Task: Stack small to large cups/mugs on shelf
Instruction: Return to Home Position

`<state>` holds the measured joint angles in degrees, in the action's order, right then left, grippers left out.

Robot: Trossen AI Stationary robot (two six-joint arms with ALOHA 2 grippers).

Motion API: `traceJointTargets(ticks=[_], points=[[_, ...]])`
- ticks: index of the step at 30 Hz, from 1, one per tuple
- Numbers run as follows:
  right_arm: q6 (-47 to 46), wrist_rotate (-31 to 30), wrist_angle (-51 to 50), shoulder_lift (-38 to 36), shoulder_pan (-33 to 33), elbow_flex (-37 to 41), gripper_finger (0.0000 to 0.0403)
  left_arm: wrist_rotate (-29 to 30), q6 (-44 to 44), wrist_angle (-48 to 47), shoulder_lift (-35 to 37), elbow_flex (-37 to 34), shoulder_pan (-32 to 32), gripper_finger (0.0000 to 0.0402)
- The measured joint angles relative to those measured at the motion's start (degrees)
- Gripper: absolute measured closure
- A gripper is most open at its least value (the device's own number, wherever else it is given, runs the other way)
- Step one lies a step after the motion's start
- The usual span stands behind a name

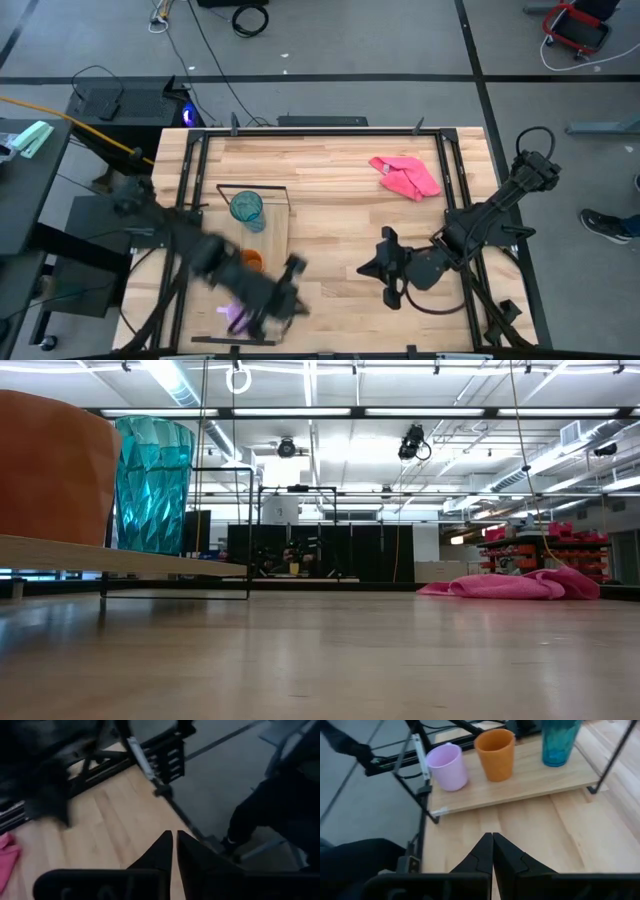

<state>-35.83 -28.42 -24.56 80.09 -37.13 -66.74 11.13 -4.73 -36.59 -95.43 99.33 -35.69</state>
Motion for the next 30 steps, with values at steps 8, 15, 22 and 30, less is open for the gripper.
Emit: traceJointTargets(ticks=[8,15,22,30], points=[[2.22,-0.02,3.86,0.0,-3.58,0.0,0.0389,-18.66,-5.57,1.82,5.06,0.0,19.16,0.0371],[5.49,-0.06,7.24,0.0,-5.05,-0.04,0.0389,-32.6,-6.47,3.07,9.06,0.0,37.23,0.0378],[3.32,-0.04,7.43,0.0,-5.07,-0.04,0.0389,-43.82,-6.54,-4.38,12.51,0.0,53.89,0.0366],[3.01,-1.14,8.61,0.0,-5.07,-0.04,0.0389,-56.0,-9.31,-12.32,18.5,0.02,68.72,0.0375]])
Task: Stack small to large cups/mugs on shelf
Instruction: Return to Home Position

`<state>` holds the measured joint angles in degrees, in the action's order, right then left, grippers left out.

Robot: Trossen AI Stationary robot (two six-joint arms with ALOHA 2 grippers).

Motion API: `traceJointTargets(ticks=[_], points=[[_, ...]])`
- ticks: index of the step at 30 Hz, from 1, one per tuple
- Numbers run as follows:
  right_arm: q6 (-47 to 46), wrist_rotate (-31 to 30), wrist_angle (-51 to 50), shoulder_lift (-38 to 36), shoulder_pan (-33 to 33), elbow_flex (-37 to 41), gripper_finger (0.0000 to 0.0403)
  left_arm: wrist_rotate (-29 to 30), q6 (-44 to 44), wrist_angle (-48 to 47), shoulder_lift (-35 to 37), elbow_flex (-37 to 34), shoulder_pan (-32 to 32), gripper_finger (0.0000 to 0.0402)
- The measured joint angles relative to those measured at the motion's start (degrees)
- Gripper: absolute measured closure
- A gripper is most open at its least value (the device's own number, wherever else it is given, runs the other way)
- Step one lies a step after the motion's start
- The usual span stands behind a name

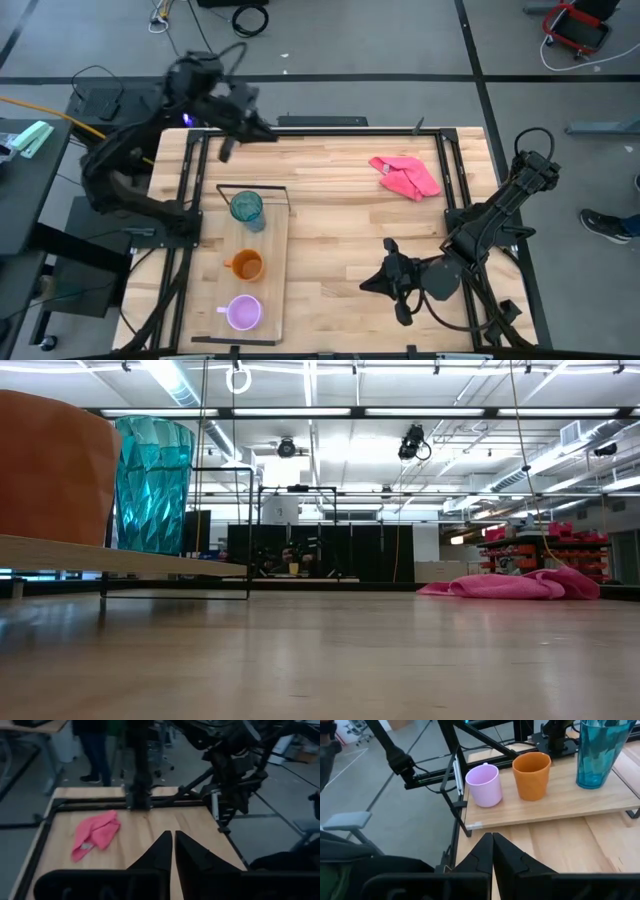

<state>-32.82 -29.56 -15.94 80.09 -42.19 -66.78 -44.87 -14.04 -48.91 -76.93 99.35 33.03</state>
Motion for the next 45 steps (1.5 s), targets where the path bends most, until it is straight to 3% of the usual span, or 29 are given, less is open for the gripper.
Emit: traceJointTargets(ticks=[6,14,21,26,33,38,45], points=[[-0.41,-0.34,0.01,0.0,0.0,0.0,0.0389,-0.15,-0.56,-0.57,7.71,-5.57,5.88,0.0376],[1.01,-0.63,0.49,0.0,0.02,0.0,0.0389,-0.16,4.38,14.21,23.5,-24.76,11.44,0.0365],[9.72,-0.35,5.96,-0.4,2.13,0.03,0.0389,-0.03,7.46,21.77,34.29,-37.84,18.03,0.0376],[12.31,-0.44,5.88,-4.21,3.15,0.04,0.0389,0.01,9.28,25.82,40.94,-45.13,21.87,0.0376],[17.01,-1.56,6.12,-13.15,1.8,0.78,0.0389,-1.13,10.55,27.54,50.19,-49.88,23.83,0.0365],[17.84,-1.69,11.03,-21.69,1.03,10.01,0.0389,-0.44,10.63,27.46,55.25,-52.55,23.81,0.0371],[18.34,1.41,30.4,-39.06,1.03,31.52,0.0389,0.91,12.37,27.56,56.89,-53.99,23.81,0.0378]])
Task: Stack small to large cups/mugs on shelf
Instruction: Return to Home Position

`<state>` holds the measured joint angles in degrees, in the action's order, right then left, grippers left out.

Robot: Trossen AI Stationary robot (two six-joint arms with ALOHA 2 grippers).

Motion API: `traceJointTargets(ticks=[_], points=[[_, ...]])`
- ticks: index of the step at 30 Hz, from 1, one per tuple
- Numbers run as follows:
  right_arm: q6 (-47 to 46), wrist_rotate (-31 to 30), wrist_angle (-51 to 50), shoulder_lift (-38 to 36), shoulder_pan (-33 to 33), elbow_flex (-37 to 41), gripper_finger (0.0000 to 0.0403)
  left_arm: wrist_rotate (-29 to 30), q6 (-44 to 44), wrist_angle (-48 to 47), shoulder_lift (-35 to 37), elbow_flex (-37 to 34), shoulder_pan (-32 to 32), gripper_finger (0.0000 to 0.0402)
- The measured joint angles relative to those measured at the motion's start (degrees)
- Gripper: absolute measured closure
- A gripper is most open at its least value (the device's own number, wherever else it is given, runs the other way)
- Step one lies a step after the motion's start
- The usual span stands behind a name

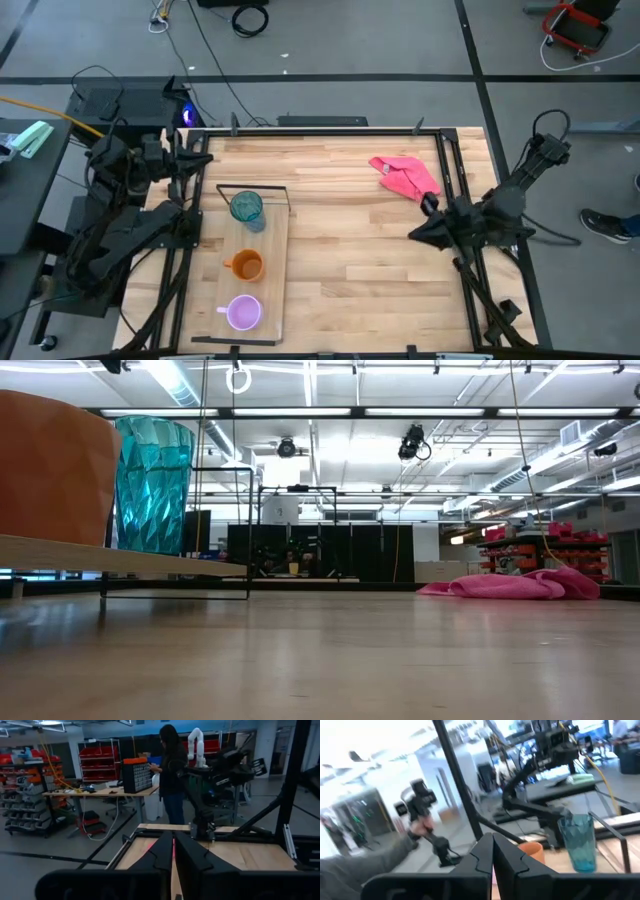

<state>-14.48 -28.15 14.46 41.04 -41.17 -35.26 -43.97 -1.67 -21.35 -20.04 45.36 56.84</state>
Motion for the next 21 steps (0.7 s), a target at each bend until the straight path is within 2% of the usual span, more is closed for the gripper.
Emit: traceJointTargets(ticks=[8,14,21], points=[[1.07,0.33,1.11,-15.28,0.0,8.4,0.0389,0.02,1.06,-2.98,0.86,-2.48,0.0,0.0365],[2.52,0.36,0.0,-21.7,0.0,10.57,0.0389,0.03,1.21,-2.1,3.6,-6.64,0.0,0.0373],[3.19,0.38,-3.06,-27.69,0.0,11.77,0.0389,1.31,5.36,3.31,11.24,-13.36,0.0,0.0377]])
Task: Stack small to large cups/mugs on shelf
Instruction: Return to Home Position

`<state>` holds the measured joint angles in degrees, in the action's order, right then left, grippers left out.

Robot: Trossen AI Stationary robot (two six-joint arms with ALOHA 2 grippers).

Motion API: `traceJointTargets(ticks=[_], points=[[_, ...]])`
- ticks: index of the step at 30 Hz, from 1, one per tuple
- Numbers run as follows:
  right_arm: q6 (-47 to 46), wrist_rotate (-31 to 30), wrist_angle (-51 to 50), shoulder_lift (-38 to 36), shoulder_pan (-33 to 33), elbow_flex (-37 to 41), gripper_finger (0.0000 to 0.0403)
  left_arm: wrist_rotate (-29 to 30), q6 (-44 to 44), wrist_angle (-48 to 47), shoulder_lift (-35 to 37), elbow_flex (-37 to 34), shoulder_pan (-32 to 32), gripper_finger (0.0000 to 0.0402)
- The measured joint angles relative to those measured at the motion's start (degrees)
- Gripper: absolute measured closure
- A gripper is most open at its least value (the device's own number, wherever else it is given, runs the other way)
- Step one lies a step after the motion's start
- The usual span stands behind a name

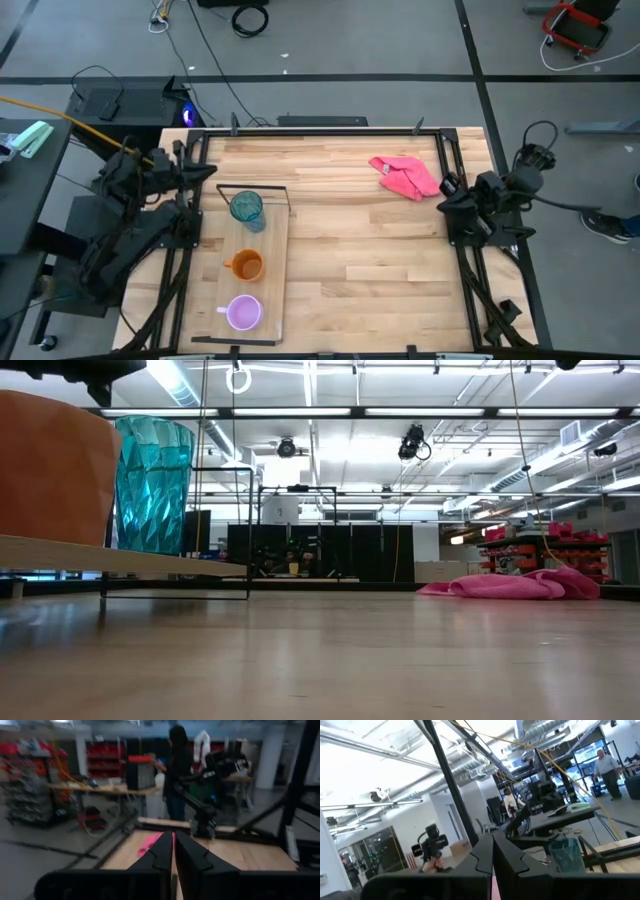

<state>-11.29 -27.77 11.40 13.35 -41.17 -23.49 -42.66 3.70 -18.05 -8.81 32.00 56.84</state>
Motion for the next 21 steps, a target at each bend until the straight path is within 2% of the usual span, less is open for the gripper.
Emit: traceJointTargets(ticks=[10,16,21], points=[[0.88,-0.02,3.21,-5.63,0.0,5.86,0.0389,9.28,0.21,1.08,7.03,-5.16,0.0,0.0366],[1.31,-0.02,6.61,-7.95,0.0,9.76,0.0389,9.79,0.51,4.33,7.4,-8.48,0.0,0.0377],[1.87,-0.02,9.65,-8.31,0.0,11.91,0.0389,12.96,1.24,5.62,7.4,-10.69,0.0,0.0375]])
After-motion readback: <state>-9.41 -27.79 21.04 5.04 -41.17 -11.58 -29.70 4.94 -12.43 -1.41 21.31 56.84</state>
